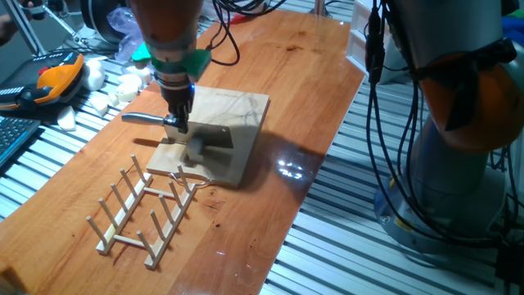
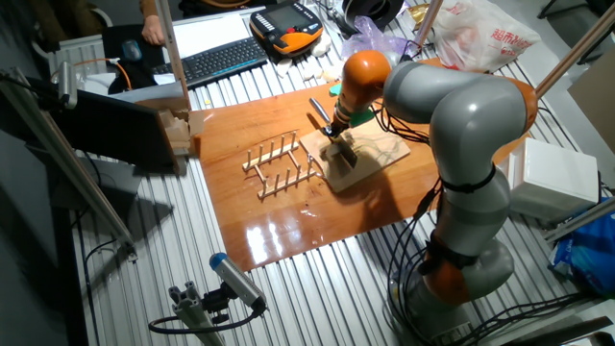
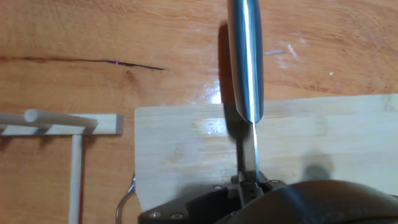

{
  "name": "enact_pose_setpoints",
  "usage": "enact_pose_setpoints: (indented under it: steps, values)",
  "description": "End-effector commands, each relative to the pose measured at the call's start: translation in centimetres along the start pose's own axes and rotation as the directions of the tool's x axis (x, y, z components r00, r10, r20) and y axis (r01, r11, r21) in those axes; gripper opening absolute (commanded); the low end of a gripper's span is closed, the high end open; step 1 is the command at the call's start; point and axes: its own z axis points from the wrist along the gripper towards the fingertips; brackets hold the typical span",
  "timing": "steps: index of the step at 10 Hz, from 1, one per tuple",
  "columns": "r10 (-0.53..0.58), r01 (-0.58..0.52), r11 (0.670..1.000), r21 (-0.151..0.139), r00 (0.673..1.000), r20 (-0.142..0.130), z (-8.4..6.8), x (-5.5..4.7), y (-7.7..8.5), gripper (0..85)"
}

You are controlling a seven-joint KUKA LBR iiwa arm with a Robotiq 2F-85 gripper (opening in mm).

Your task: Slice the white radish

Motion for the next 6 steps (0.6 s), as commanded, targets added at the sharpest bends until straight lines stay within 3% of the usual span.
enact_pose_setpoints:
  steps: [1, 3, 6]
  values:
    - [0.005, -0.005, 1.000, -0.001, 1.000, -0.014, -1.5, -0.5, 0.0, 0.0]
    - [0.005, -0.005, 1.000, 0.016, 0.999, -0.035, -2.8, -0.7, -0.1, 0.0]
    - [-0.009, 0.010, 1.000, 0.022, 0.999, -0.032, -2.8, -0.6, -0.8, 0.0]
